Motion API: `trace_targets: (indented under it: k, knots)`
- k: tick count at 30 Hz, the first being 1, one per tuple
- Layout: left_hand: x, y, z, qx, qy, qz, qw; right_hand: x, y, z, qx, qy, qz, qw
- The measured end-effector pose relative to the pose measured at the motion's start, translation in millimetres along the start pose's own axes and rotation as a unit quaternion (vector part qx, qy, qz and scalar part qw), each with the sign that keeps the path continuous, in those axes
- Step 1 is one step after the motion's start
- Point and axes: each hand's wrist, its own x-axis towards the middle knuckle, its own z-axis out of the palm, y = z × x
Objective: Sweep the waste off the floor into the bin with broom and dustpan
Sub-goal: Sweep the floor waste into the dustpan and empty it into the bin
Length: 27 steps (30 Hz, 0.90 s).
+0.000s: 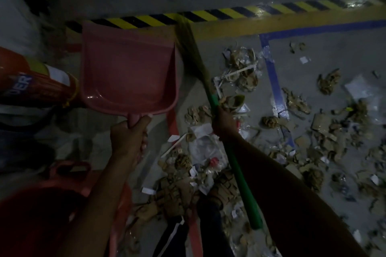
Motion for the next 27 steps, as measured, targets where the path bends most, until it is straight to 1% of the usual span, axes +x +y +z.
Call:
trace_targets:
  k: [3, 6, 9, 12, 14, 15, 16, 18, 20, 22, 25, 27]
  knots:
    - [-9, -12, 13, 0.001, -0.001, -0.019, 1.0, 8, 38, -16, 0.059, 0.017, 0.079, 0.995]
    - [-16, -16, 30, 0.004, -0.006, -0.028, 1.0, 11, 87, -39, 0.116, 0.037, 0.168, 0.978]
    - [-24, -10, 50, 0.012, -0.01, -0.024, 1.0, 6, 131, -68, 0.157, 0.059, 0.252, 0.953]
    - [-31, 3, 73, 0.03, -0.008, -0.023, 0.999, 0, 179, -91, 0.204, 0.097, 0.333, 0.915]
    - [-34, 11, 88, 0.034, -0.012, -0.024, 0.999, -3, 212, -98, 0.193, 0.143, 0.369, 0.898]
    - [-35, 13, 95, 0.036, -0.014, -0.023, 0.999, -6, 224, -102, 0.175, 0.161, 0.375, 0.896]
    - [-36, 16, 102, 0.04, -0.014, -0.019, 0.999, -6, 241, -101, 0.156, 0.17, 0.374, 0.898]
    - [-38, 18, 116, 0.044, -0.02, -0.016, 0.999, -14, 249, -106, 0.131, 0.193, 0.359, 0.903]
    - [-40, 17, 126, 0.04, -0.027, -0.023, 0.999, -23, 241, -108, 0.134, 0.217, 0.314, 0.915]
    - [-43, 14, 136, 0.056, -0.029, -0.035, 0.997, -27, 233, -104, 0.147, 0.233, 0.249, 0.929]
    - [-48, 6, 146, 0.066, -0.033, -0.043, 0.996, -31, 209, -88, 0.174, 0.215, 0.148, 0.949]
    - [-52, -1, 149, 0.071, -0.033, -0.043, 0.996, -35, 187, -76, 0.207, 0.172, 0.095, 0.958]
